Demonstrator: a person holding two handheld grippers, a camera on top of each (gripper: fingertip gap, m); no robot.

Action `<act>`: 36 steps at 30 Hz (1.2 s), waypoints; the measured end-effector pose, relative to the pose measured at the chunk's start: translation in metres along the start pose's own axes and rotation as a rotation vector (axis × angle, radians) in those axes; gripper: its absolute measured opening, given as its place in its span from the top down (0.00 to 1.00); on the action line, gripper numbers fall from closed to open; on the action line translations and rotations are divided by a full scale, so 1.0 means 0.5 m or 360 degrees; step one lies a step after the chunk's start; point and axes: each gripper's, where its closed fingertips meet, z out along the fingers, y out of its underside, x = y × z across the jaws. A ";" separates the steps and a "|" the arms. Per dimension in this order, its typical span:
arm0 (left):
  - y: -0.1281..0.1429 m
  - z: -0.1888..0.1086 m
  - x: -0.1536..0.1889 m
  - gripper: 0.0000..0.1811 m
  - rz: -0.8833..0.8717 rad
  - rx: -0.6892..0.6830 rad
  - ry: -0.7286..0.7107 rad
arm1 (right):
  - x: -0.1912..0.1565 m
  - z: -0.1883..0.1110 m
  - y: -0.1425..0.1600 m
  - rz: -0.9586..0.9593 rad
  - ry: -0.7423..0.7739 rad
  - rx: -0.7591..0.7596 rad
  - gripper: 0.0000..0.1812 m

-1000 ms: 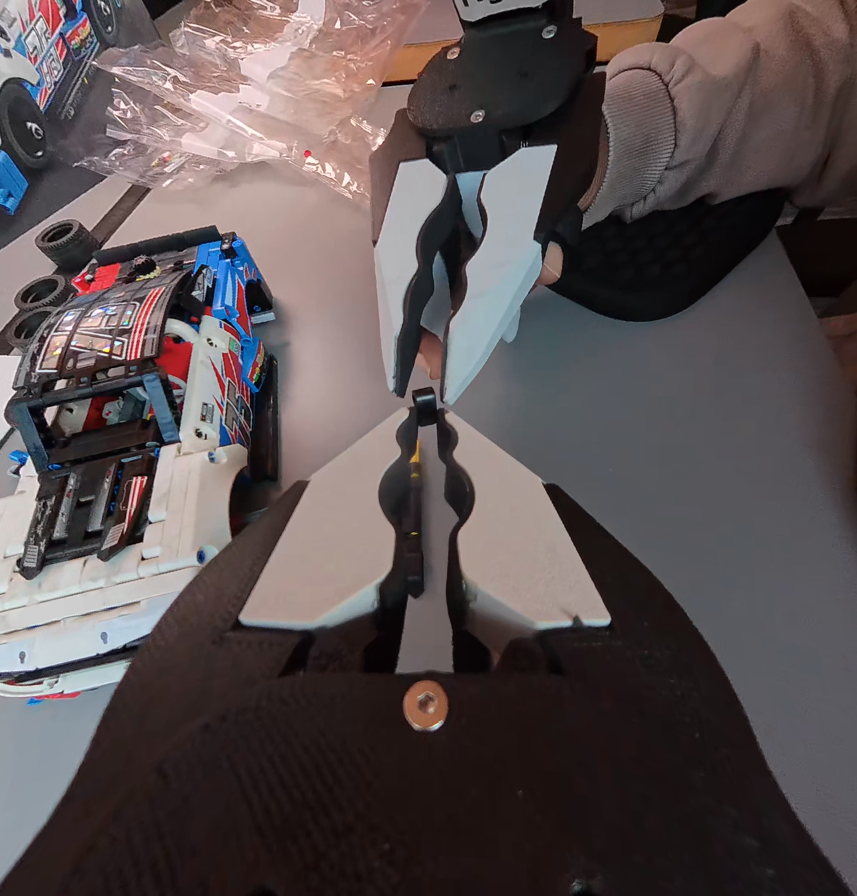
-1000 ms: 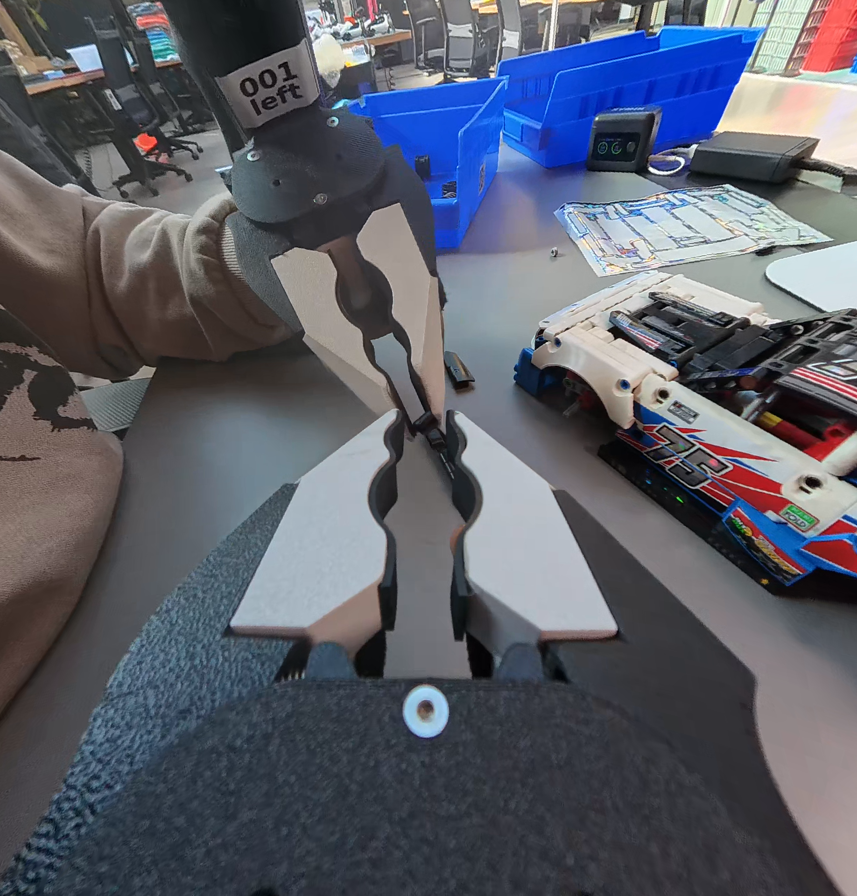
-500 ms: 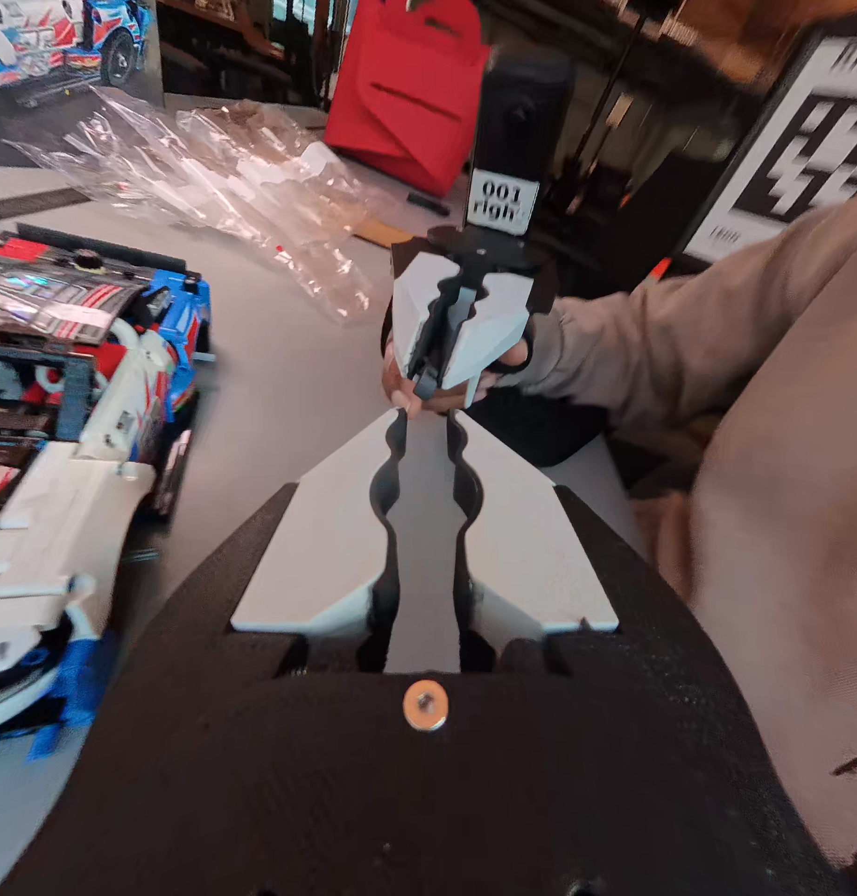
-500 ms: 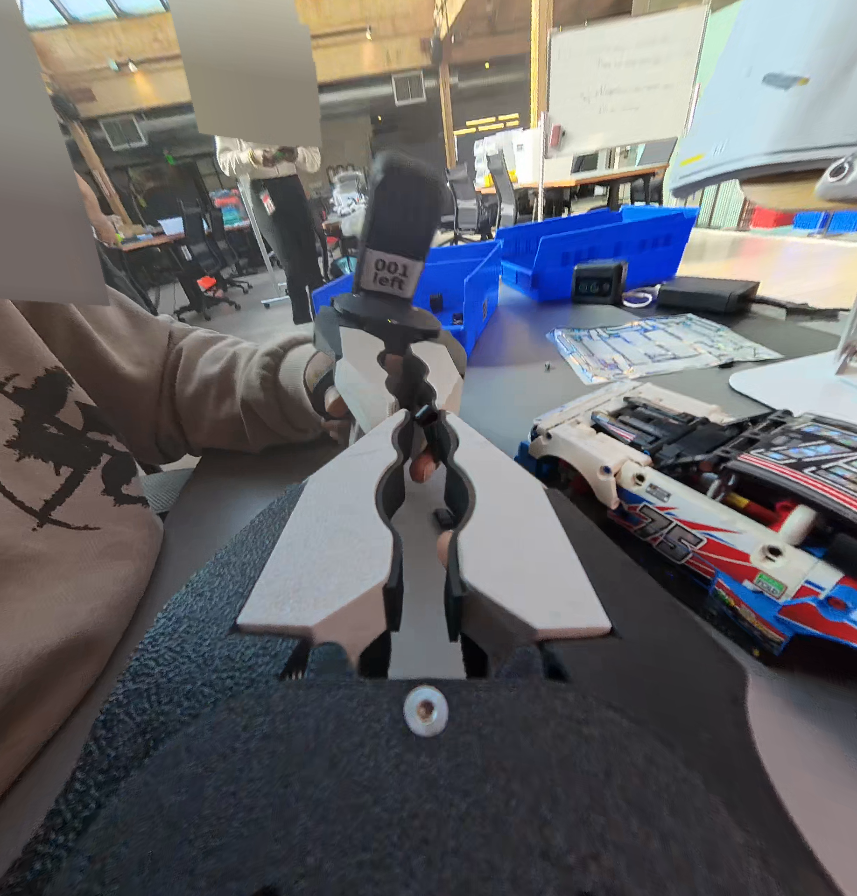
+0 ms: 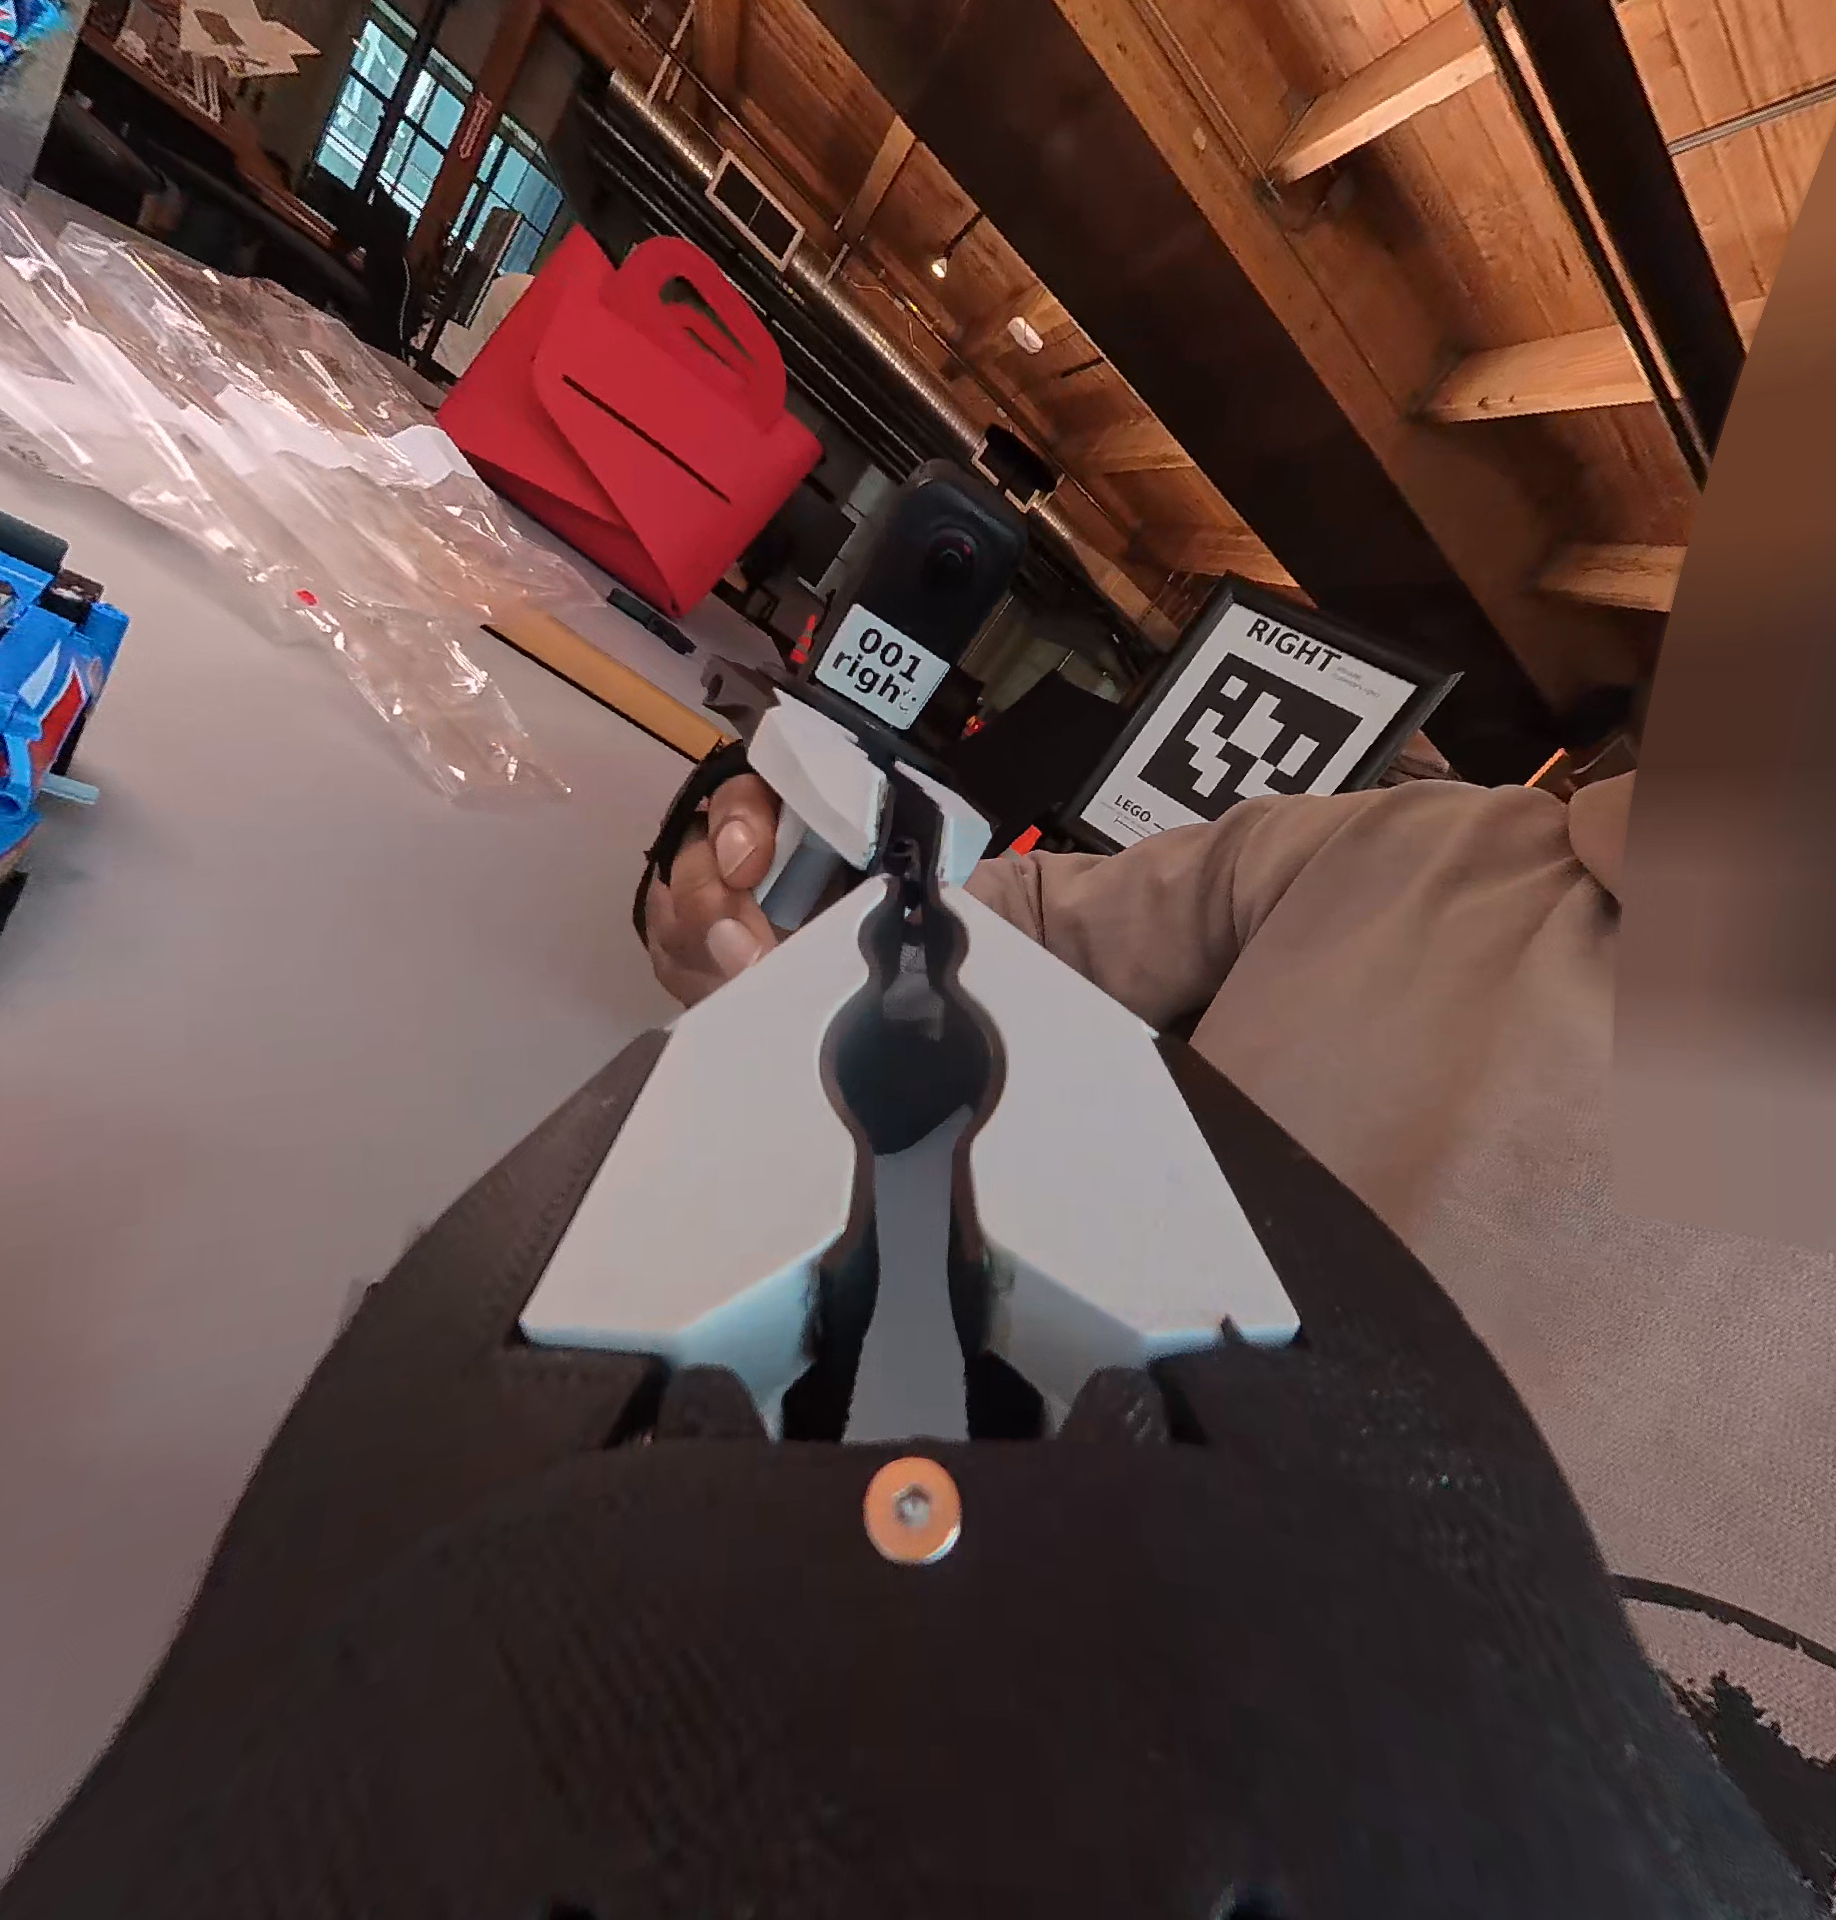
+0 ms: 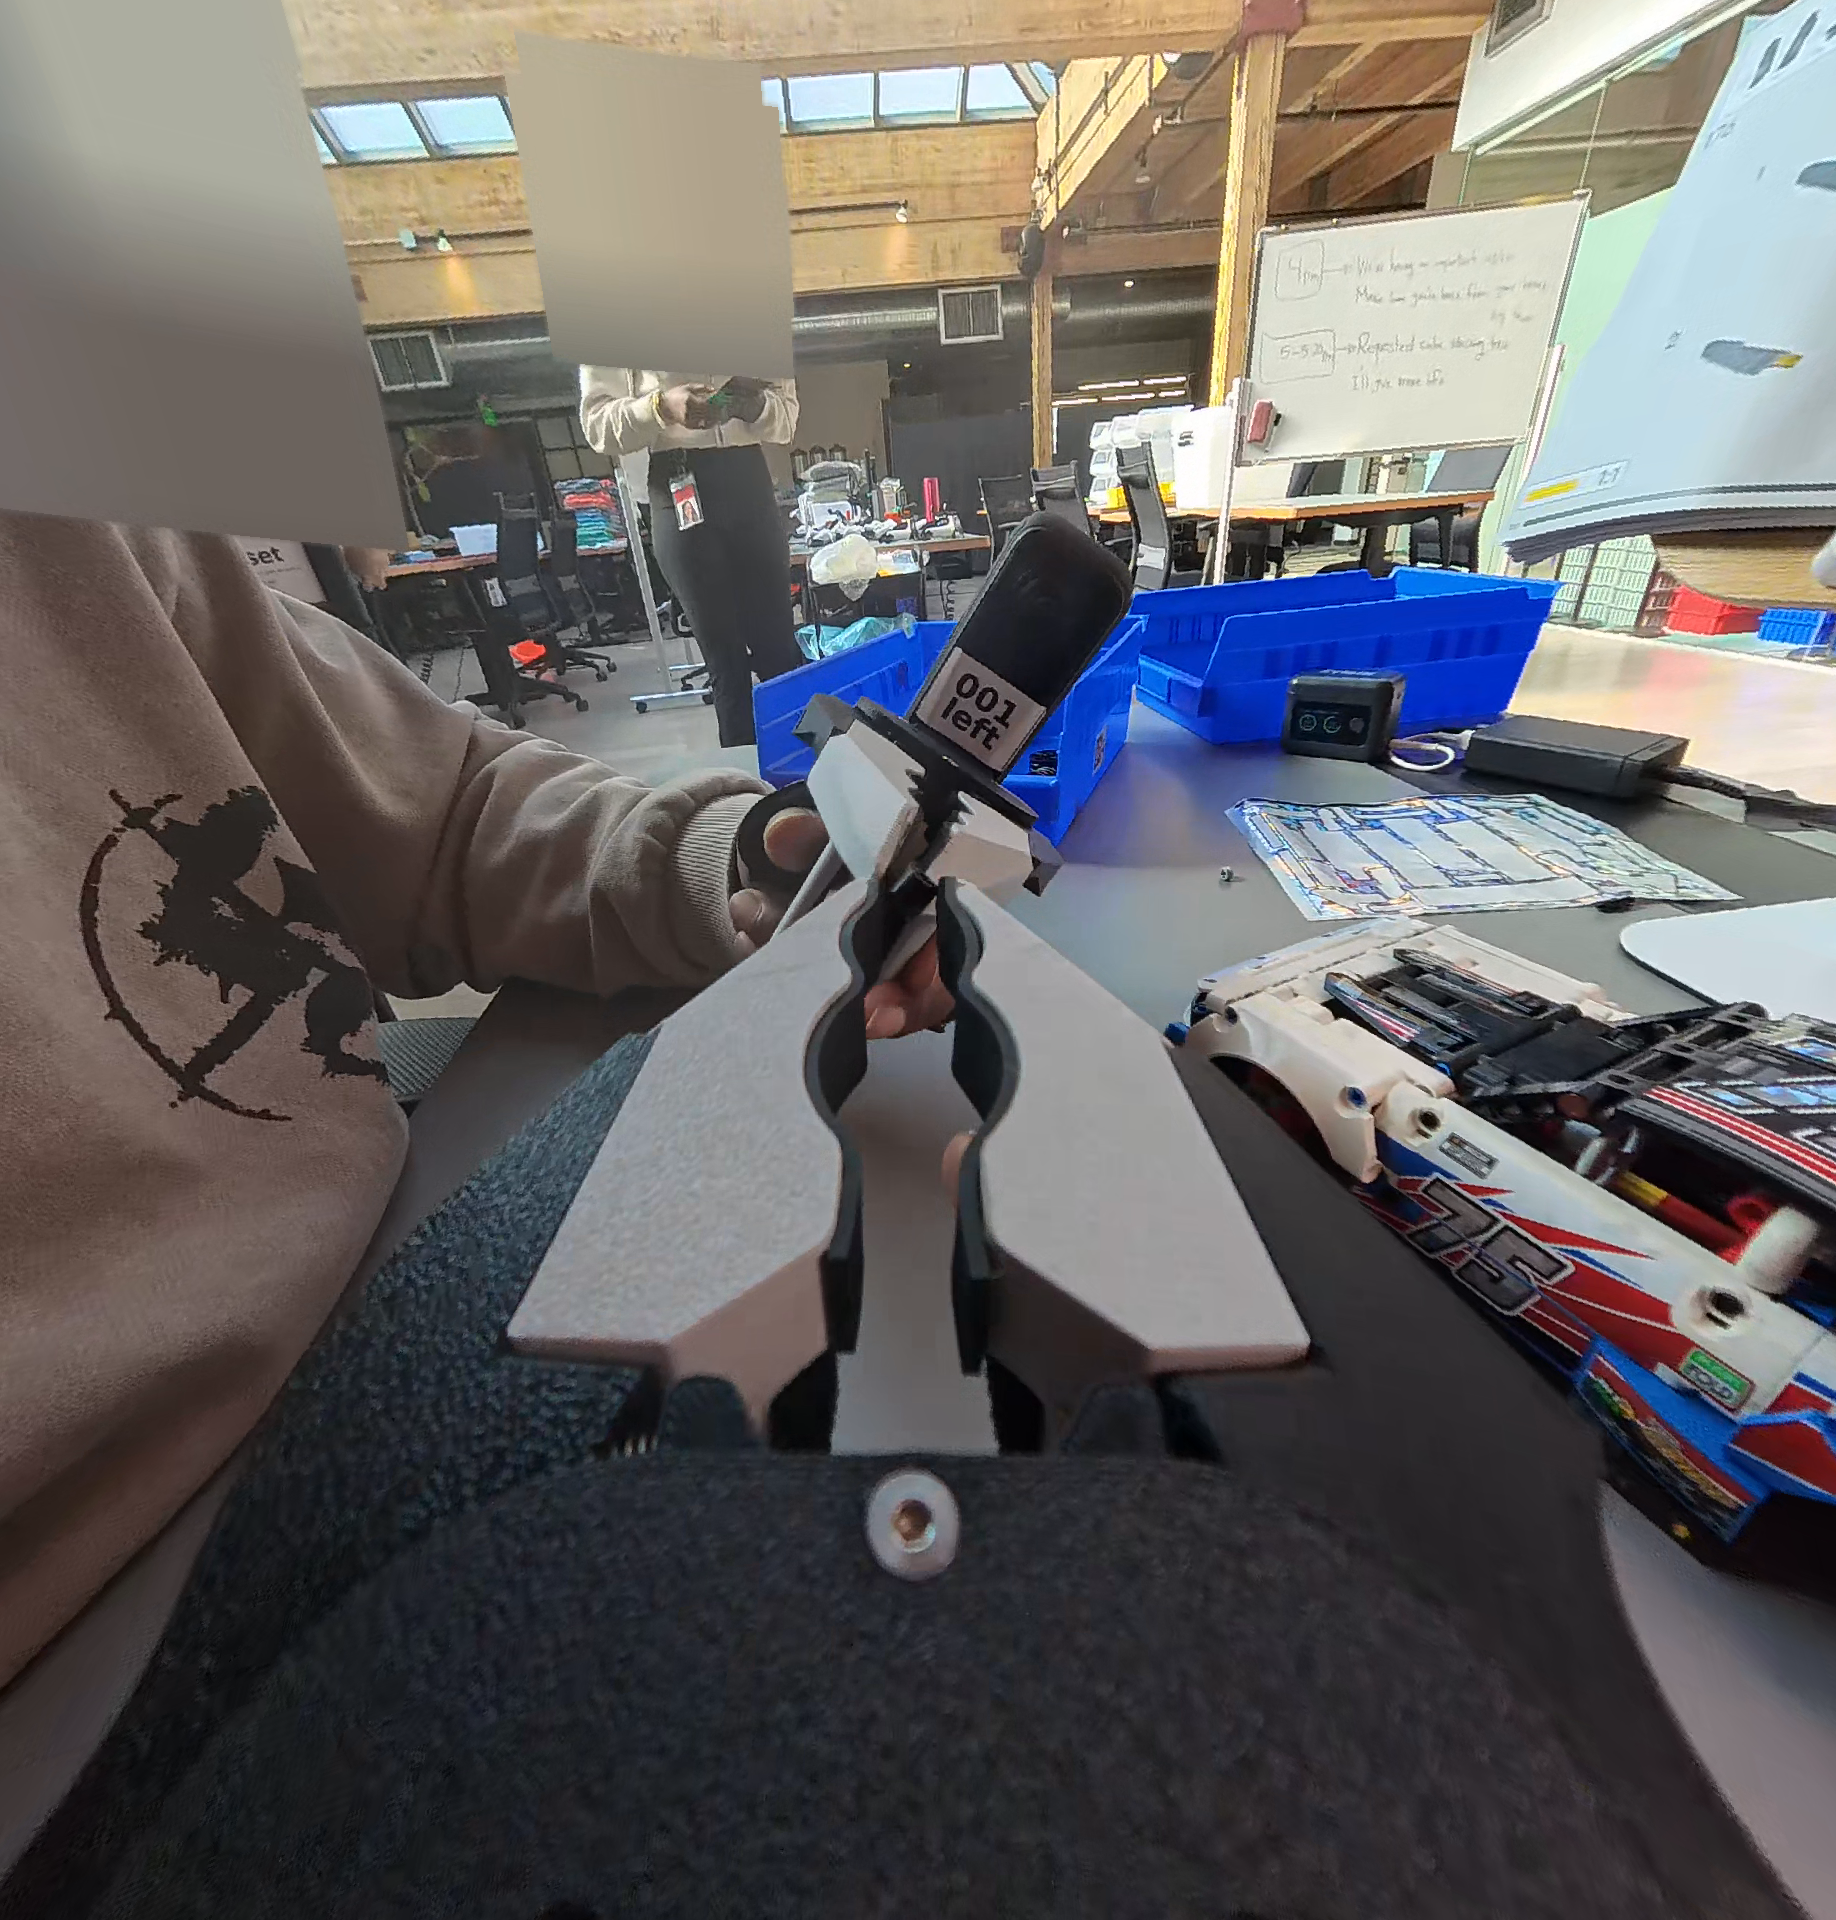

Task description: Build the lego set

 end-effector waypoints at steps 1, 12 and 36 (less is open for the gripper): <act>0.000 0.000 0.002 1.00 -0.0007 0.0001 0.0010 | -0.001 0.000 0.000 -0.0007 -0.0005 0.0003 0.96; 0.051 -0.011 -0.019 1.00 0.0083 -0.0364 -0.0128 | -0.009 -0.004 0.064 -0.0308 -0.0019 -0.0362 0.96; 0.167 -0.028 -0.104 1.00 0.0749 -0.1116 -0.0651 | -0.004 -0.022 0.197 -0.0369 -0.0043 -0.0988 0.95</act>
